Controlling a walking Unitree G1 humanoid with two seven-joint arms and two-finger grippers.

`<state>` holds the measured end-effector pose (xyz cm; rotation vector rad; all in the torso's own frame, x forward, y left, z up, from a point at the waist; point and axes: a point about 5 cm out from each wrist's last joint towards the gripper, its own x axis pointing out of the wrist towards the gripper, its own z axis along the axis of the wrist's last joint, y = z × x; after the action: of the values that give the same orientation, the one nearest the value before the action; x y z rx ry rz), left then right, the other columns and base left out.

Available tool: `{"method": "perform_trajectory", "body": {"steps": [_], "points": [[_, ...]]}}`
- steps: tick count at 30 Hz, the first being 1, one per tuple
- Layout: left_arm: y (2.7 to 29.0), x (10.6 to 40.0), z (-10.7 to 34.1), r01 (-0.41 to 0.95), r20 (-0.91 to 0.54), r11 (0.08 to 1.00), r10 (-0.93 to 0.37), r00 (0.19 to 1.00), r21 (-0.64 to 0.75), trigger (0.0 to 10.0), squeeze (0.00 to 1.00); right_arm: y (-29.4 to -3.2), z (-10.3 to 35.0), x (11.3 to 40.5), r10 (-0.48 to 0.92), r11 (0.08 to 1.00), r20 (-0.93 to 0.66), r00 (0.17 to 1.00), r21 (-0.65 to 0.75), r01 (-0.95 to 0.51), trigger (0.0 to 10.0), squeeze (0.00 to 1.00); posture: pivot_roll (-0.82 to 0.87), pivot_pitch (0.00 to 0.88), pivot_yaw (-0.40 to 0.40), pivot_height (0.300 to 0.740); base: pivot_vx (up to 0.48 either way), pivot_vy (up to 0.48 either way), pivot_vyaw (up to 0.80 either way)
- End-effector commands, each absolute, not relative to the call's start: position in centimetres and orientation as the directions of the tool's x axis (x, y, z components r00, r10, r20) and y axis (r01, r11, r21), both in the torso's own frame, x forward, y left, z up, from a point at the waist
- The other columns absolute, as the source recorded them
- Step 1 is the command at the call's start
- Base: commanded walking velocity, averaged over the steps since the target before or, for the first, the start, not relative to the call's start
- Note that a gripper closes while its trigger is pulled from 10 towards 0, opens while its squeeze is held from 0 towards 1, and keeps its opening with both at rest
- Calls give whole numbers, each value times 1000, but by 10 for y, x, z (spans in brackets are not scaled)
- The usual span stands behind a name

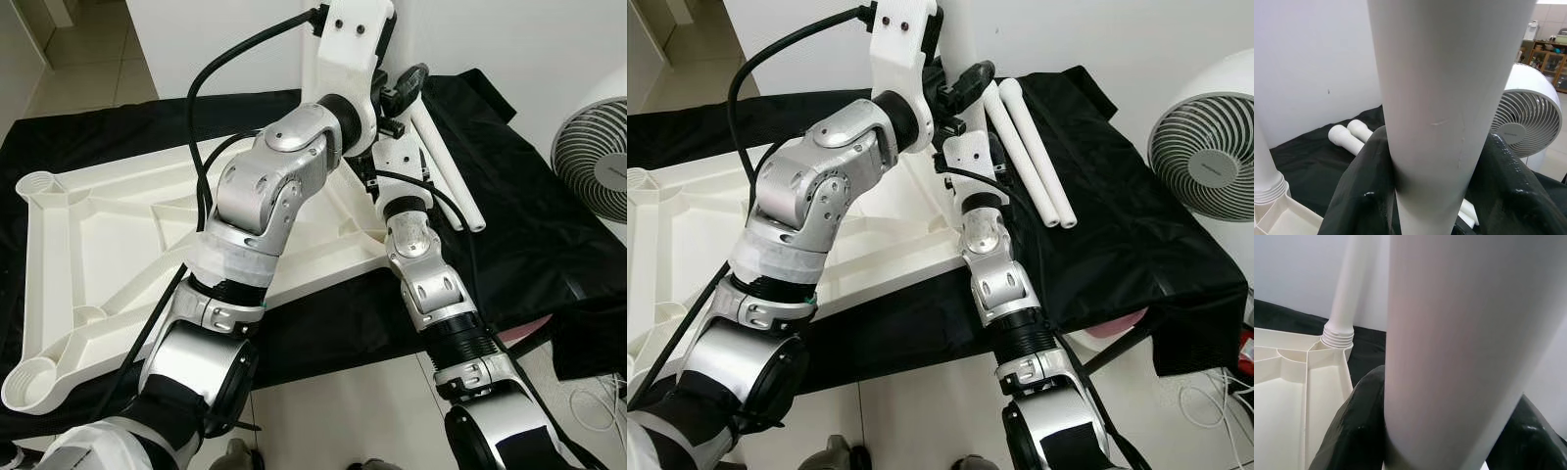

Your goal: Building children table

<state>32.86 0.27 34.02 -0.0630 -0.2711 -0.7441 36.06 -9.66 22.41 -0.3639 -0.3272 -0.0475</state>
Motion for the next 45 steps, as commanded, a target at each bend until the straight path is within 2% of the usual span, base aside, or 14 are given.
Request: {"method": "perform_trajectory", "body": {"steps": [1, 4, 5, 6, 8, 9, 10, 18, 19, 20, 29, 35, 40, 45], "points": [[1, 325, 348, 660, 285, 747, -651, 704, 74, 10000, 0, -96, 221, 360, 6, 921, 327, 945, -371, 123, 0, 0, -79, 85, 39, 740, 0, 0, 0], [2, 324, 349, 658, 287, 748, -651, 703, 87, 10000, 0, -96, 221, 360, 10, 920, 333, 943, -372, 121, 0, 0, -79, 84, 39, 740, 0, 0, 0], [2, 324, 349, 657, 288, 748, -651, 702, 90, 10000, 0, -96, 221, 360, 17, 920, 335, 942, -373, 116, 3333, 0, -79, 84, 39, 740, 0, 0, 0], [2, 325, 350, 657, 291, 748, -651, 701, 92, 10000, 0, -95, 220, 360, 25, 924, 330, 944, -368, 104, 10000, 0, -79, 84, 39, 740, 0, 0, 0], [2, 325, 350, 662, 299, 745, -652, 696, 85, 10000, 0, -94, 219, 359, 31, 928, 324, 946, -360, 93, 10000, 0, -77, 85, 40, 740, 0, 0, 0], [2, 325, 350, 667, 306, 742, -653, 693, 72, 10000, 145, -95, 218, 359, 27, 933, 320, 947, -349, 91, 10000, 0, -77, 85, 40, 740, 0, 0, 0], [2, 325, 350, 673, 313, 738, -652, 690, 55, 10000, 1000, -95, 218, 359, 24, 935, 316, 949, -342, 91, 10000, 0, -77, 85, 40, 740, 0, 0, 0], [1, 323, 352, 710, 330, 701, -688, 647, 68, 10000, 1000, -99, 218, 361, -7, 958, 290, 957, -273, 90, 10000, 0, -81, 91, 42, 740, 0, 0, 0], [0, 321, 353, 724, 339, 686, -700, 629, 73, 10000, 612, -102, 217, 362, -20, 966, 279, 960, -243, 91, 10000, 0, -84, 94, 41, 740, 0, 0, 0], [1, 317, 354, 741, 354, 667, -714, 604, 80, 10000, 0, -107, 216, 362, -41, 974, 263, 964, -204, 97, 10000, 0, -84, 94, 42, 740, 0, 0, 0], [11, 311, 349, 762, 376, 644, -726, 576, 76, 10000, 0, -121, 214, 365, -74, 987, 224, 972, -120, 102, 10000, 0, -85, 94, 41, 740, 0, 0, 0], [20, 309, 334, 762, 353, 639, -740, 572, 105, 10000, 0, -129, 209, 365, -57, 988, 199, 978, -128, 84, 10000, 0, -87, 95, 36, 740, 0, 0, 0], [29, 309, 297, 750, 279, 652, -745, 607, 110, 10000, 0, -137, 206, 362, -1, 989, 197, 980, -145, 30, 10000, 0, -87, 94, 33, 740, 0, 0, 0], [35, 310, 283, 729, 252, 672, -733, 631, 130, 10000, 0, -139, 206, 360, 31, 990, 204, 979, -140, -2, 10000, 0, -86, 92, 33, 740, 0, 0, 0]]}}
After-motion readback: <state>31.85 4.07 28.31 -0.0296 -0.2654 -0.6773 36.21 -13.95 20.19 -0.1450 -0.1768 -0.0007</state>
